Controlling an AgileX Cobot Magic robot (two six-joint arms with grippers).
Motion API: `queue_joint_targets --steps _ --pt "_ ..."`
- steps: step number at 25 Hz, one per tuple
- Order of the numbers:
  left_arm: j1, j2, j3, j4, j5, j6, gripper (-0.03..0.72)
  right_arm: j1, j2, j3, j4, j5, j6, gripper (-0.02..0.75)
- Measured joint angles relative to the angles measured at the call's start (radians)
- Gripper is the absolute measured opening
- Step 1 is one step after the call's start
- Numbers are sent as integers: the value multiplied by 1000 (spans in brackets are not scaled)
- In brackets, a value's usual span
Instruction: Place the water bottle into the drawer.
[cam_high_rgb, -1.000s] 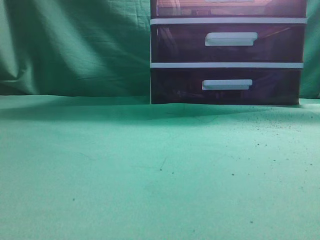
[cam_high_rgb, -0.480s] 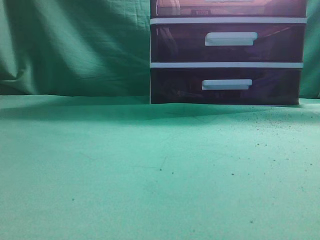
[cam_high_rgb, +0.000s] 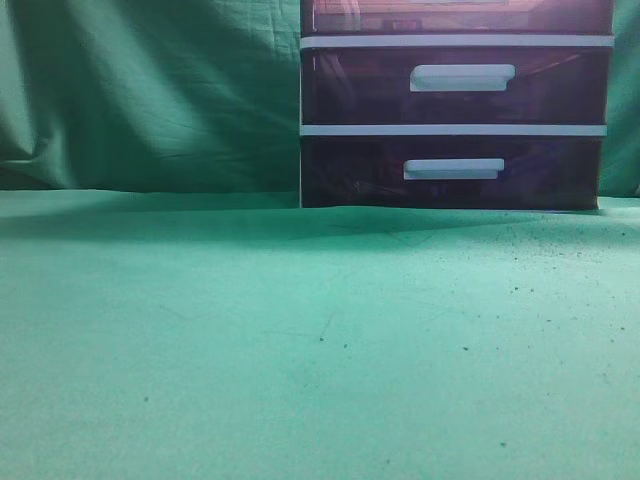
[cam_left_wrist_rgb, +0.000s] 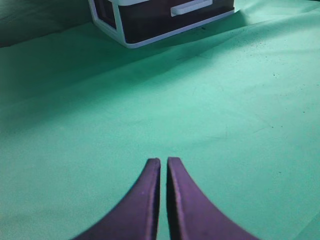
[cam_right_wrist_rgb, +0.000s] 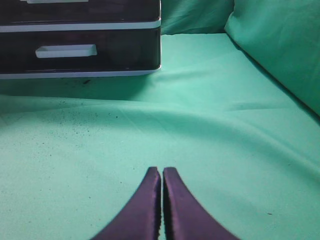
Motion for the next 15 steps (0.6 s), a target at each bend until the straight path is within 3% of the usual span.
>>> queue_joint_targets --steps 4,6,9,15 --pt "8 0 0 0 0 0 0 0 0 0 0 0 0 0" --pt "62 0 0 0 0 0 0 0 0 0 0 0 0 0" --pt "205 0 0 0 0 0 0 0 0 0 2 0 -1 0" --pt "532 0 0 -104 4 0 0 0 0 0 2 0 -1 0"
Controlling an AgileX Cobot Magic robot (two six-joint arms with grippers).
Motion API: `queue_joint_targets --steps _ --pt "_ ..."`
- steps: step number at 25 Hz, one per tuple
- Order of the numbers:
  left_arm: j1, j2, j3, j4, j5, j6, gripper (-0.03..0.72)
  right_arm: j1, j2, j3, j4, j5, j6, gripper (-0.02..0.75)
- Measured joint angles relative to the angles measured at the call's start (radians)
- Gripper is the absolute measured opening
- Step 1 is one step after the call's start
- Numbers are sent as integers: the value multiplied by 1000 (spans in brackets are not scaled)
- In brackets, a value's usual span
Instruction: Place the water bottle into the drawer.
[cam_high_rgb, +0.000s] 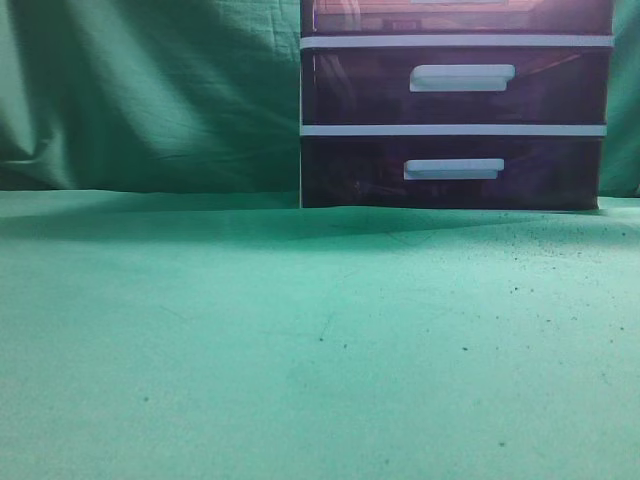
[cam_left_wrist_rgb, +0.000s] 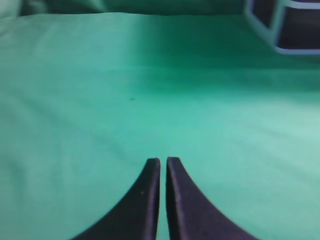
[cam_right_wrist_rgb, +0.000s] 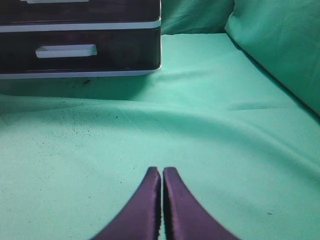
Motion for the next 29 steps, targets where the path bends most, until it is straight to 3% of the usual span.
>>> queue_joint_targets --steps 3,5,29 --pt "106 0 19 -22 -9 0 0 0 0 1 0 0 -2 0" --pt "134 -2 54 -31 -36 0 0 0 0 1 0 0 -2 0" --pt "138 -2 68 -43 -66 78 0 0 0 1 0 2 9 0"
